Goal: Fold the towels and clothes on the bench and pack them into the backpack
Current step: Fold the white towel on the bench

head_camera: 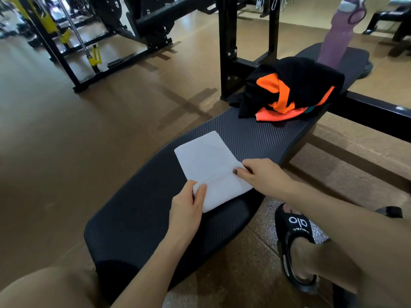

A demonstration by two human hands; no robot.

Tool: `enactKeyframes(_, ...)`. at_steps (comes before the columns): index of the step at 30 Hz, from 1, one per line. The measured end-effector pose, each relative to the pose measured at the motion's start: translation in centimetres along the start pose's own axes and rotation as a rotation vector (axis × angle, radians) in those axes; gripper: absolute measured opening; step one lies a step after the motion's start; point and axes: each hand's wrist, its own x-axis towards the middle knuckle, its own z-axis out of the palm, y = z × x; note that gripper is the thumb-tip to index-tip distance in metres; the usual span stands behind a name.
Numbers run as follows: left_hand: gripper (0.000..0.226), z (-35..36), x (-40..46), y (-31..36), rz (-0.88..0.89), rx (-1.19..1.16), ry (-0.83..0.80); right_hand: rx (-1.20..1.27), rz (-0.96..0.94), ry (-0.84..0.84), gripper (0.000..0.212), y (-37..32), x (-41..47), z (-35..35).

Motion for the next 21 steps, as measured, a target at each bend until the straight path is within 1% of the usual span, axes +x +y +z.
enactKeyframes(4, 0.02, -0.1, 1.2, 0.4, -0.012, 0.136, 0.009, -0.003, 0.086, 0.025, 0.044, -0.3, 0.4, 0.6)
enactKeyframes(7, 0.017, -0.2, 1.7, 0.6, -0.001, 0.23, -0.004, 0.001, 0.128, 0.034, 0.041, -0.7, 0.5, 0.7)
enactKeyframes(10, 0.018, -0.2, 1.5, 0.4, 0.042, 0.373, -0.005, -0.04, 0.135, 0.041, 0.031, -1.0, 0.5, 0.9)
enactKeyframes(13, 0.018, -0.2, 1.5, 0.6, 0.047, 0.415, 0.016, -0.093, 0.105, 0.086, 0.026, -1.3, 0.3, 1.0)
enactKeyframes(15, 0.017, -0.2, 1.7, 0.8, 0.053, 0.462, 0.026, -0.144, 0.027, 0.146, 0.023, -1.3, 0.3, 1.1)
enactKeyframes(16, 0.017, -0.2, 1.8, 0.7, 0.089, 0.543, 0.043, -0.211, -0.056, 0.193, 0.02, -1.2, 0.4, 1.2)
enactKeyframes(18, 0.015, 0.1, 2.1, 0.1, 0.247, 0.723, 0.122, -0.407, -0.255, 0.278, 0.014, -0.5, 0.8, 1.8)
enactKeyframes(20, 0.012, 0.2, 2.5, -0.7, 0.458, 0.858, 0.202, -0.532, -0.393, 0.29, 0.006, 0.0, 1.0, 2.0)
enactKeyframes(21, 0.01, 0.2, 2.7, -0.9, 0.536, 0.916, 0.225, -0.57, -0.441, 0.282, 0.001, 0.1, 0.9, 2.0)
